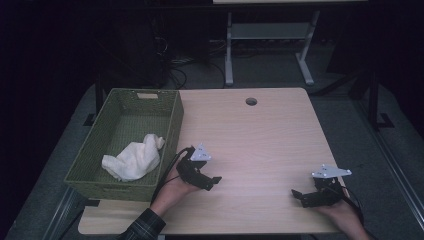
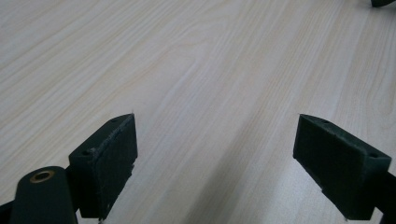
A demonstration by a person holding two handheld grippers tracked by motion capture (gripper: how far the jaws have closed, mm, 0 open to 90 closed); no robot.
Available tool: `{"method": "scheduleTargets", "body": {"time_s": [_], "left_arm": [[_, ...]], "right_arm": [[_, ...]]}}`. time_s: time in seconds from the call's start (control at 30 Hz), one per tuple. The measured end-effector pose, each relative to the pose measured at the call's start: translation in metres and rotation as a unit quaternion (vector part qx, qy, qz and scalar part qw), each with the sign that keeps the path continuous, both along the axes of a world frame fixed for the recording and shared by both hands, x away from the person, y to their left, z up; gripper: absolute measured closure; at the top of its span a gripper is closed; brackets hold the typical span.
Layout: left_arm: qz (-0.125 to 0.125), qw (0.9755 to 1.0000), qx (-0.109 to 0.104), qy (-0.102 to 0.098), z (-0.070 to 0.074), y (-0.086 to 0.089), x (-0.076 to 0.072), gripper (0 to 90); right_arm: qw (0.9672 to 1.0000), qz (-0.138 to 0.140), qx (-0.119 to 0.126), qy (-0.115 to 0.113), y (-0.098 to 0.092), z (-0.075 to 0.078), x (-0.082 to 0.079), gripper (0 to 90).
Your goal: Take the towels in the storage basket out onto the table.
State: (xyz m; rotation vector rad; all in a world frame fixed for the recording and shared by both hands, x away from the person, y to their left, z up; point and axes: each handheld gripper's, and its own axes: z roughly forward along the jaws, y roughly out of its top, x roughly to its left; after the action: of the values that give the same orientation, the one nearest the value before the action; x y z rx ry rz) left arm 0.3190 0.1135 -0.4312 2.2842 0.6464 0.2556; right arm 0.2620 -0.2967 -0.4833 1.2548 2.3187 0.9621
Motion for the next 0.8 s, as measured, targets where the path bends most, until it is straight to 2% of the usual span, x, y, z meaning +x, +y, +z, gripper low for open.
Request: {"method": "scheduleTargets", "body": {"time_s": [0.8], "left_arm": [[0.000,0.9999,-0.014,-0.006,0.026,0.002,0.007,13.0]], "right_arm": [[1.0000,-0.002,0.001,0.001,0.000,0.000,0.000,0.0]]}}
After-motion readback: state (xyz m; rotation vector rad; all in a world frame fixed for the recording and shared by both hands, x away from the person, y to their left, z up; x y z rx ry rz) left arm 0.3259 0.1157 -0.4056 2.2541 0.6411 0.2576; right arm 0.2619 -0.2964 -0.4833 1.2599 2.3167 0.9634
